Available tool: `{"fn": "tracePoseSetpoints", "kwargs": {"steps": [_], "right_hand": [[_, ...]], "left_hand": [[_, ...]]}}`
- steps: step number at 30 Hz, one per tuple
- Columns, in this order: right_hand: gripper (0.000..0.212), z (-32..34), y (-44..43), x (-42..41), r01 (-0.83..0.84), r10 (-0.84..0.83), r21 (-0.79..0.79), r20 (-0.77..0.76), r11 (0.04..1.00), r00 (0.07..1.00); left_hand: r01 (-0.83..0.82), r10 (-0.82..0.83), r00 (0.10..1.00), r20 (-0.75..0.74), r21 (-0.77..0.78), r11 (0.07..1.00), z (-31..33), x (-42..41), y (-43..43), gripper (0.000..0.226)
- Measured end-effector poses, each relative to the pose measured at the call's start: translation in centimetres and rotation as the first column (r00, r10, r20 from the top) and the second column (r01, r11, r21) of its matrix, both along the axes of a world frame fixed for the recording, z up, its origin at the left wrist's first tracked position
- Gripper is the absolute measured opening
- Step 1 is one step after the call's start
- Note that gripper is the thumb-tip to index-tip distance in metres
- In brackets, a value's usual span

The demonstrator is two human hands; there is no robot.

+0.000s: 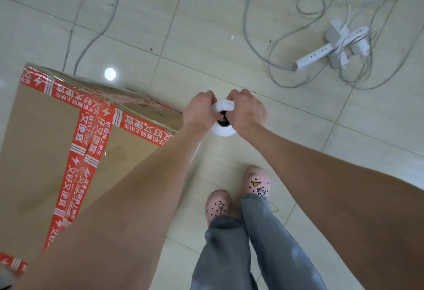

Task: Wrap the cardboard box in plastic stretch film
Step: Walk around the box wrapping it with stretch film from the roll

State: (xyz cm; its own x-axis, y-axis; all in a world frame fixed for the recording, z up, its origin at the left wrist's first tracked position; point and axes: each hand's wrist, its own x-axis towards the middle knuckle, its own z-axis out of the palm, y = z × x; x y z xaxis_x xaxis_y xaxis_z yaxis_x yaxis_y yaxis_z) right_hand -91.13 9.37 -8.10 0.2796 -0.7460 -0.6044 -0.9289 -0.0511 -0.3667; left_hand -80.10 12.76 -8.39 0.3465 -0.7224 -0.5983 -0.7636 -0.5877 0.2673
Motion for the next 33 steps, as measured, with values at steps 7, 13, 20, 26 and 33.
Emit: {"fn": "tracePoseSetpoints", "kwargs": {"steps": [7,13,20,26,33], "right_hand": [[0.042,0.0,-3.1,1.2,-0.375,0.373,-0.108,-0.037,0.921,0.927],[0.043,-0.4,-3.8,1.9,-0.006,0.006,-0.004,-0.057,1.0,0.998],[0.039,0.0,-5.1,3.6,-0.141,0.138,-0.041,-0.053,0.989,0.989],[0.044,0.4,-6.8,7.1,-0.391,0.388,-0.057,-0.065,0.918,0.919],[0.043,-0.4,-6.6,10.2,-0.177,0.172,-0.031,-0.111,0.984,0.979]], "left_hand": [[-0.282,0.282,0.959,-0.01,-0.065,0.957,-0.4,-0.7,0.0,0.016],[-0.122,0.123,0.988,0.092,-0.016,0.992,-0.1,0.3,-2.4,0.026],[0.115,-0.11,0.987,0.121,-0.035,0.993,-0.2,2.1,-4.3,0.022],[-0.083,0.083,0.995,0.057,-0.014,0.996,-0.1,5.0,-4.6,0.023],[-0.138,0.137,0.984,0.114,0.006,0.99,0.1,8.2,-4.2,0.024]]}}
